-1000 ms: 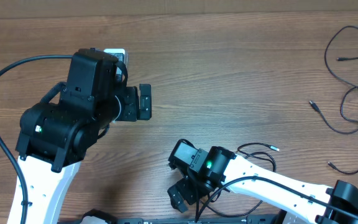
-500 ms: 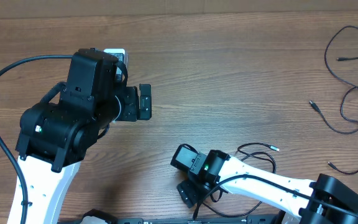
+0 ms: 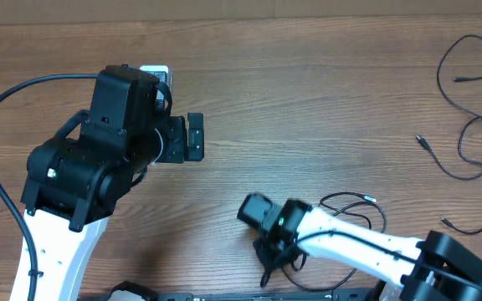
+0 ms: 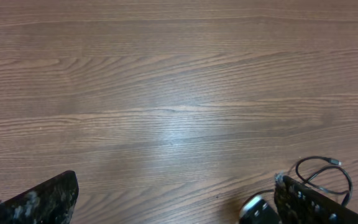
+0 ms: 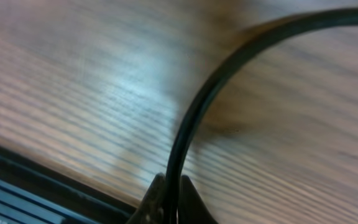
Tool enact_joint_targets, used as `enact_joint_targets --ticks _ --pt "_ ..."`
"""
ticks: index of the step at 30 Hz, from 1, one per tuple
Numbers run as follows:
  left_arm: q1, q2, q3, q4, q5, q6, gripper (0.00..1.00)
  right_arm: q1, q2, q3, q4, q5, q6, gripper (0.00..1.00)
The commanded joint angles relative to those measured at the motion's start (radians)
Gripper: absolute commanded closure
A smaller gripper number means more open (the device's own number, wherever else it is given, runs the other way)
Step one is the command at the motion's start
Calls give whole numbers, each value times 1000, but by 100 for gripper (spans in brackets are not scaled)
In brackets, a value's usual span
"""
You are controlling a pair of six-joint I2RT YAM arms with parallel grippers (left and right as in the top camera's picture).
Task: Untangle cables
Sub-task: 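Lift the cable up and right and drop it at the right edge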
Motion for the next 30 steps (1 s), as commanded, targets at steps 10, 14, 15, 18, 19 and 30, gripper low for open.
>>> enact_joint_targets --ticks 10,14,15,18,19,30 --pt "5 1 21 2 -10 -3 0 -493 -5 842 -206 640 3 96" --pt "5 1 21 2 -10 -3 0 -686 -5 1059 47 922 2 96" --pt "5 1 21 2 -10 -2 0 -726 -5 1086 124 980 -5 96" --pt "5 1 21 2 -10 -3 1 -836 -6 1120 380 1083 -119 96" --pt "5 1 21 2 -10 -3 0 -895 -6 1120 532 1099 -223 96" --pt "5 1 21 2 -10 -3 0 -1351 -1 1113 794 1000 -414 96"
